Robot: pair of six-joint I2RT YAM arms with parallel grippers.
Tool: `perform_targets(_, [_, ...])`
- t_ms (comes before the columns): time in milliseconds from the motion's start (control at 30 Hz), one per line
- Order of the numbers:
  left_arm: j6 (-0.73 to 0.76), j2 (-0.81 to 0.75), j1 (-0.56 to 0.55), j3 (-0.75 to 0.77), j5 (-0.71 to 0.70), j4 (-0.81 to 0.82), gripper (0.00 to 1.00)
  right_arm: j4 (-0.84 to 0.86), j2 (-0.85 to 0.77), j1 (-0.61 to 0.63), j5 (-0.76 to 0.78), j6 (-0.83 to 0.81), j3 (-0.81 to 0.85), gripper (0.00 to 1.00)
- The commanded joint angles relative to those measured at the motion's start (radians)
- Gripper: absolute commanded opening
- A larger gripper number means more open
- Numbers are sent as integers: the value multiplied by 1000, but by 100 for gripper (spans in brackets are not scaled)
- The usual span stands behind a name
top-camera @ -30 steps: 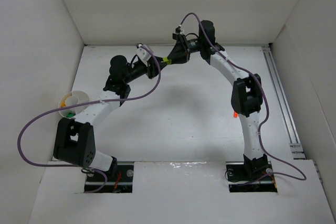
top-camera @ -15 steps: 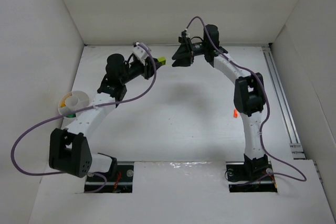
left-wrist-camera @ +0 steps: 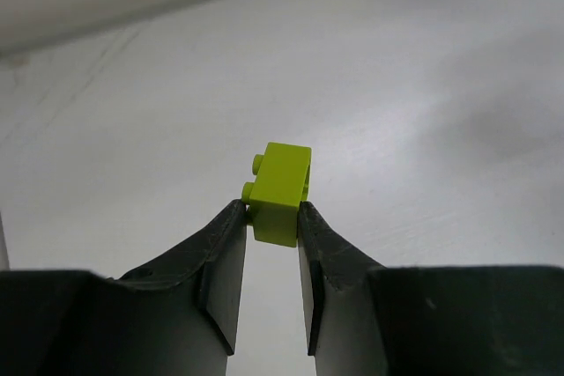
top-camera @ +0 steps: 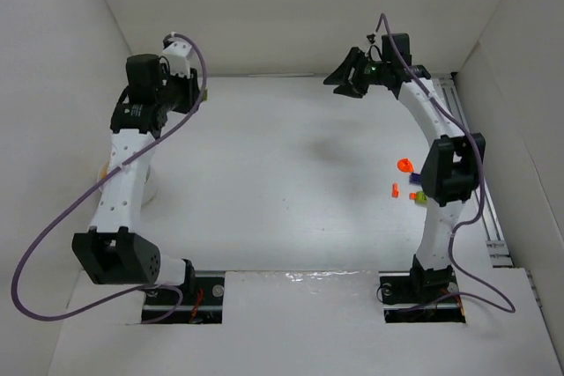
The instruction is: Sort the legos into containers by color
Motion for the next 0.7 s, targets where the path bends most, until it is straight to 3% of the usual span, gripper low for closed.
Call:
perform_targets(0, [7,49,91,60,-62,-280,0,-94,-141,21,172,-190,-80,61])
perform_targets(100, [18,71,210,92,-53,-386,0,-113,-196,43,220,-276,-133,61])
perform_targets(367, [76,117,333,131,-100,-508,0,-132,-226,65,264,-335,-157,61])
perform_targets(667, [61,221,392,203,-238,-538,2,-143,-168,65,243,-335,-93,61])
